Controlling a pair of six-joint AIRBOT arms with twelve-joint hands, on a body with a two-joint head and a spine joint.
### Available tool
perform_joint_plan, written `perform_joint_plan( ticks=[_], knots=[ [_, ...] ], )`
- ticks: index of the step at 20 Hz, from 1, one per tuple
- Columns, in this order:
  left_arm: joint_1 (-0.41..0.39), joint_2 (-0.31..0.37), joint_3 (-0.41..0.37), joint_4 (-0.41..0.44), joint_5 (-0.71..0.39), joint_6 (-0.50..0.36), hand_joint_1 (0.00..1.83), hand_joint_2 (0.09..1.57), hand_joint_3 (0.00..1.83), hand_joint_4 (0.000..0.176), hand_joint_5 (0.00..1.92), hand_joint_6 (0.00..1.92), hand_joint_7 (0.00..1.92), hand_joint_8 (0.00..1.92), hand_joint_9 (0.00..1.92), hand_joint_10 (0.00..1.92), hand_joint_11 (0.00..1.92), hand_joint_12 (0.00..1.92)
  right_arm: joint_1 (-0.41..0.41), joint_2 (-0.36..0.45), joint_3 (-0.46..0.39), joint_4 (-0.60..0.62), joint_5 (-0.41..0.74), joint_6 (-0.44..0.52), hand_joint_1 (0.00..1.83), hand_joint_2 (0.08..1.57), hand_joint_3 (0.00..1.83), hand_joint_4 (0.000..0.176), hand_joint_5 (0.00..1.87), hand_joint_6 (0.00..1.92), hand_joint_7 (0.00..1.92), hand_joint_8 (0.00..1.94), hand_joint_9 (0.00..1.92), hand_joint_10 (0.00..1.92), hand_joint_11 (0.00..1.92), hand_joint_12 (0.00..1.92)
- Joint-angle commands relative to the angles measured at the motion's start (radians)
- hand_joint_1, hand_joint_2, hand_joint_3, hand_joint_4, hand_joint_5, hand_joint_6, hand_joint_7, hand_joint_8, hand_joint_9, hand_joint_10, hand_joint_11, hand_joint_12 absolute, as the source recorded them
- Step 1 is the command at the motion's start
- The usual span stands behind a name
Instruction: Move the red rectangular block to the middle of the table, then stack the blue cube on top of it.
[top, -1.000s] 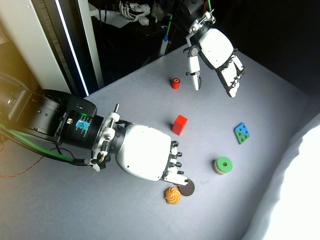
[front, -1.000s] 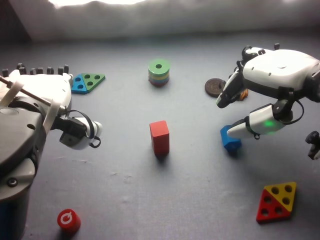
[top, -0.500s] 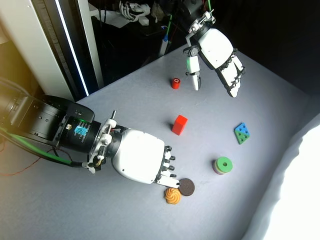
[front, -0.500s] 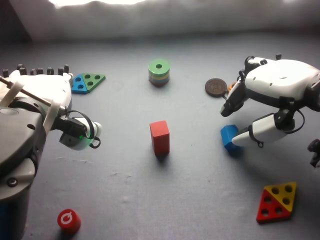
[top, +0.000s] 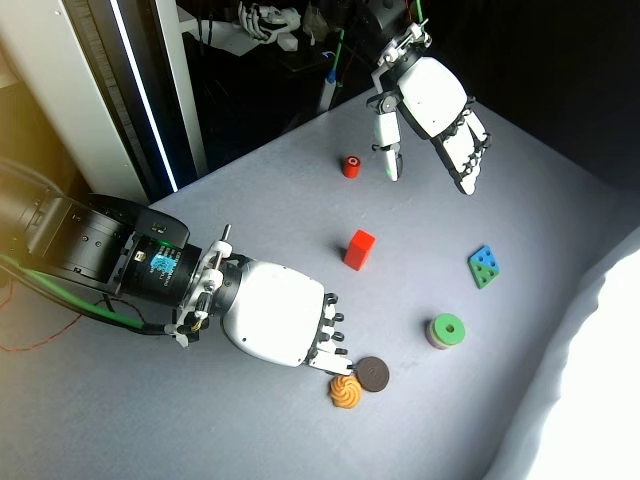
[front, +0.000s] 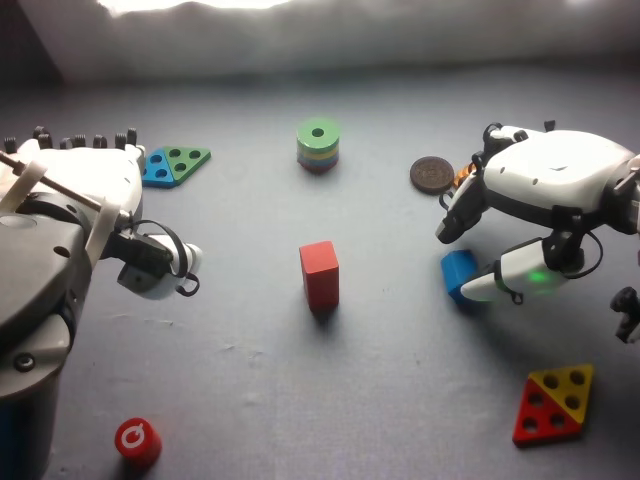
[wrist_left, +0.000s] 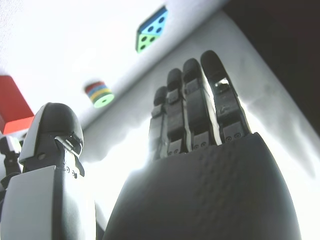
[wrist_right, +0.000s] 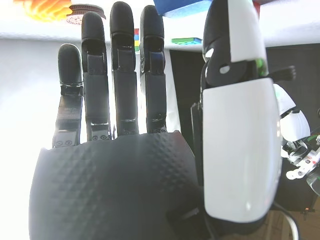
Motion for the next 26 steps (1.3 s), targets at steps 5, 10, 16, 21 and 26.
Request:
perform_joint_plan(
  ticks=[5,10,16,21,26],
  knots=[
    [-0.020,0.004,0.005,0.082,-0.051,0.006,0.50,1.21,0.00,0.000,0.12,0.01,0.26,0.01,0.25,0.01,0.00,0.75,-0.003,-0.007,0.012,-0.007,0.112,-0.002,0.97,0.93,0.00,0.000,0.91,0.01,0.88,0.00,0.69,0.07,0.00,1.49],
    [-0.020,0.002,0.005,0.079,-0.051,0.009,0.48,1.22,0.00,0.000,0.14,0.01,0.28,0.01,0.26,0.01,0.00,0.78,-0.018,-0.011,0.012,-0.007,0.117,-0.006,0.98,0.92,0.00,0.000,0.92,0.01,0.88,0.00,0.69,0.07,0.00,1.49],
    [-0.017,0.002,0.005,0.079,-0.051,0.011,0.48,1.22,0.00,0.000,0.13,0.01,0.26,0.00,0.25,0.01,0.00,0.75,-0.024,-0.011,0.013,-0.007,0.132,-0.007,0.98,0.92,0.00,0.000,0.93,0.01,0.90,0.01,0.72,0.08,0.01,1.49],
    [-0.016,0.002,0.006,0.083,-0.055,0.011,0.50,1.21,0.00,0.000,0.13,0.00,0.25,0.00,0.25,0.00,0.00,0.77,-0.037,-0.013,0.015,-0.007,0.139,-0.006,0.94,0.95,0.01,0.000,0.92,0.01,0.91,0.01,0.72,0.08,0.00,1.52],
    [-0.016,0.002,0.005,0.087,-0.061,0.011,0.47,1.22,0.00,0.000,0.13,0.00,0.26,0.00,0.26,0.00,0.00,0.78,-0.043,-0.018,0.015,0.005,0.145,-0.006,0.89,1.01,0.02,0.000,1.00,0.02,0.99,0.02,0.77,0.10,0.00,1.56]
  ],
)
